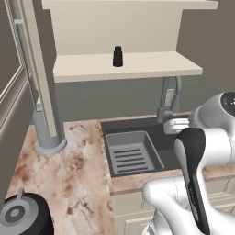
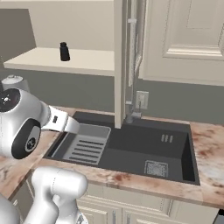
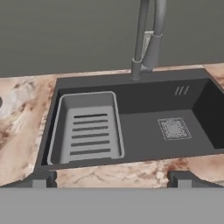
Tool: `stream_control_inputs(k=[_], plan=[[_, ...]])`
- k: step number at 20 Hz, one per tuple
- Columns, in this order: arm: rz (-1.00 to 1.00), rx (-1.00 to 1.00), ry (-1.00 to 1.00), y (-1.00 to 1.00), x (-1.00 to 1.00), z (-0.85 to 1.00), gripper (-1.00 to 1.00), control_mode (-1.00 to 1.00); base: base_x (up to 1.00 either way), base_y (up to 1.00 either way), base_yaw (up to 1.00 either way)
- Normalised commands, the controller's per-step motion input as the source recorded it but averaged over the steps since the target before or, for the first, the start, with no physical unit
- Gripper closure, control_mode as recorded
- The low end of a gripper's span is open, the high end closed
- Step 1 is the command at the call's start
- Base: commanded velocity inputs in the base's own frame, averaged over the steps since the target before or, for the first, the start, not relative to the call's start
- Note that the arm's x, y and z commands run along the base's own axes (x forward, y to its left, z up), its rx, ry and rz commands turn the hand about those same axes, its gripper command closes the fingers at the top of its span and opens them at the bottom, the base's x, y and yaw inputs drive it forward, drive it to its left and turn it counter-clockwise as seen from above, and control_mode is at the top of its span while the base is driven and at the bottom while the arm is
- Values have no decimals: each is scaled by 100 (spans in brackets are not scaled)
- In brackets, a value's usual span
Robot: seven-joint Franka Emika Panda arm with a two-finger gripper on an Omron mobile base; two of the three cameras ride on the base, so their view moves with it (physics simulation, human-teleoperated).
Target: Take 2 condiments from the cabinet and move them on the counter near the stove.Make sure the condiments are lined up with each other, next to each other.
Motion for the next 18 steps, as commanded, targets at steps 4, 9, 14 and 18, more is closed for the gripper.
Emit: stream_control_inputs(k=[4, 9, 14, 18], plan=[[16, -3, -4, 3, -3, 23, -100, -100, 0, 0, 0], [14, -3, -9, 0, -4, 41, -100, -100, 0, 0, 0], [3, -2, -12, 13, 0, 43, -100, -100, 0, 0, 0], [0, -1, -13, 27, 0, 38, -100, -100, 0, 0, 0]])
